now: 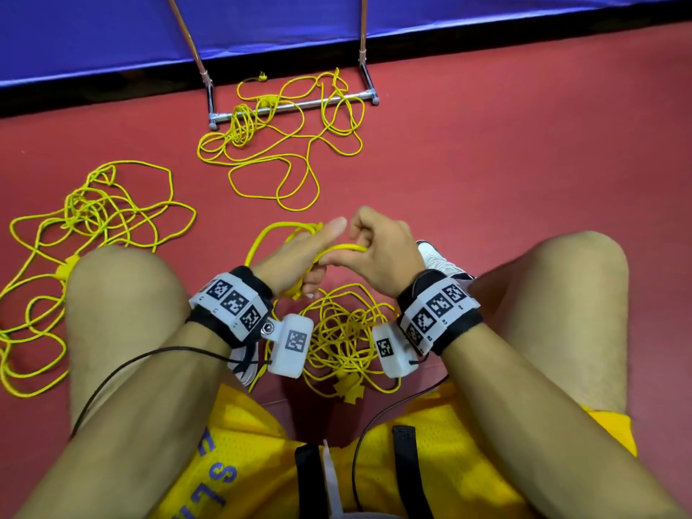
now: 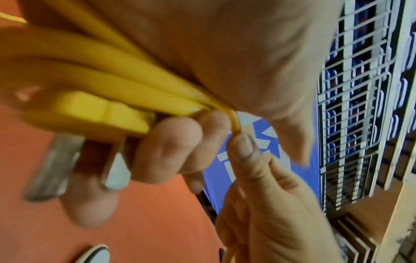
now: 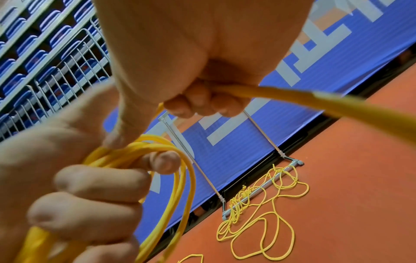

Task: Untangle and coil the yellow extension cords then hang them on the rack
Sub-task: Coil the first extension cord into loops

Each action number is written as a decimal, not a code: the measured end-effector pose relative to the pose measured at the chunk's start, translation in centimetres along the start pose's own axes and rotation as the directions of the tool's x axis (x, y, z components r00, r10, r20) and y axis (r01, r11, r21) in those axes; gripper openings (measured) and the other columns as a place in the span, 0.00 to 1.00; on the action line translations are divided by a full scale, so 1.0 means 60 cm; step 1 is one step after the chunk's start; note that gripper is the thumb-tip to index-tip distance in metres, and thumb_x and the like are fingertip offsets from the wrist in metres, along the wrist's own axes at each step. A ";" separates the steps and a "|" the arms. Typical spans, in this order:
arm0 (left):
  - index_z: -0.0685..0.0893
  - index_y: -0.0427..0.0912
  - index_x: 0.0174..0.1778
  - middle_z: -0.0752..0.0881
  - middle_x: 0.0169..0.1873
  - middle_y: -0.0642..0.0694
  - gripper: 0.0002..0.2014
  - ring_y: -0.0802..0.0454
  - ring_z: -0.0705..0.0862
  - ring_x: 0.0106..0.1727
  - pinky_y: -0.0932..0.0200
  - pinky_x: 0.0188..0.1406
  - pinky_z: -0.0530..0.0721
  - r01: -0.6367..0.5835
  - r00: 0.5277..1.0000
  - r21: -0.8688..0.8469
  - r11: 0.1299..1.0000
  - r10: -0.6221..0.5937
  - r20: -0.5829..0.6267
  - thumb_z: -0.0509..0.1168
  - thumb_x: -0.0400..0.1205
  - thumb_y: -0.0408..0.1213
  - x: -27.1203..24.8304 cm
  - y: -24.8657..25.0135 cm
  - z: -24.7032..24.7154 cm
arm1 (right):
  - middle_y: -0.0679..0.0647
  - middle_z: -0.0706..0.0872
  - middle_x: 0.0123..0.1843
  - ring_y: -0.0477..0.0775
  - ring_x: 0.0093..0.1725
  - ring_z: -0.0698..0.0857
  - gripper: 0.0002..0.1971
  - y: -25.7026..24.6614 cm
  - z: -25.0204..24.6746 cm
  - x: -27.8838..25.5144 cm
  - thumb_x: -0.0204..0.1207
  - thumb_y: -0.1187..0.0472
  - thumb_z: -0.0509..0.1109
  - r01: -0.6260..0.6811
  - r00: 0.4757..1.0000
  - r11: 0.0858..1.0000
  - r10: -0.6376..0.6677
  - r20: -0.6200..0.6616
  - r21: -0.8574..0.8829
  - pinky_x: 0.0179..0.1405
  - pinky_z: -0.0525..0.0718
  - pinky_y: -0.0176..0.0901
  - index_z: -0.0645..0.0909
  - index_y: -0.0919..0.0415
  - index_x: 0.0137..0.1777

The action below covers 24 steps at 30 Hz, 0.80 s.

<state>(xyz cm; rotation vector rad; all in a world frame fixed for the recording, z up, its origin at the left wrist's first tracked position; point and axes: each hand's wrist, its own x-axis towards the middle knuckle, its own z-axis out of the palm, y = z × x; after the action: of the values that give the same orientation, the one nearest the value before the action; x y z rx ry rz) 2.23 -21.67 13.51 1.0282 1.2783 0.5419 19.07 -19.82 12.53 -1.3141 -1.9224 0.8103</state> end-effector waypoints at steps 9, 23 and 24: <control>0.73 0.45 0.35 0.60 0.13 0.51 0.11 0.55 0.62 0.13 0.54 0.29 0.82 0.007 0.987 -0.274 0.962 0.038 0.159 0.71 0.72 0.32 -0.024 0.015 0.003 | 0.46 0.82 0.38 0.53 0.31 0.75 0.17 0.003 -0.010 0.015 0.57 0.66 0.65 -0.101 0.994 0.921 0.106 0.008 0.376 0.32 0.77 0.47 0.78 0.48 0.45; 0.75 0.42 0.28 0.65 0.09 0.54 0.13 0.56 0.67 0.14 0.55 0.36 0.87 0.148 0.939 -0.662 0.734 0.105 0.327 0.62 0.78 0.39 -0.053 0.043 0.004 | 0.57 0.75 0.24 0.57 0.21 0.81 0.13 -0.007 0.021 0.004 0.83 0.63 0.67 -0.552 0.818 0.597 0.249 0.519 0.583 0.27 0.76 0.47 0.79 0.76 0.56; 0.75 0.42 0.28 0.64 0.09 0.54 0.13 0.55 0.67 0.15 0.57 0.36 0.87 0.146 0.965 -0.678 0.721 0.046 0.257 0.61 0.79 0.39 -0.051 0.048 0.003 | 0.54 0.74 0.22 0.55 0.20 0.80 0.15 -0.006 0.019 0.006 0.84 0.63 0.65 -0.534 0.832 0.614 0.257 0.492 0.582 0.25 0.77 0.46 0.77 0.79 0.59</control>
<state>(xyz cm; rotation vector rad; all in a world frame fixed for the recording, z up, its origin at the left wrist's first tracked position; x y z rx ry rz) 2.19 -22.86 17.57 0.3987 0.7527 0.7446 17.86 -19.70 12.20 -1.1429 -1.2824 1.9251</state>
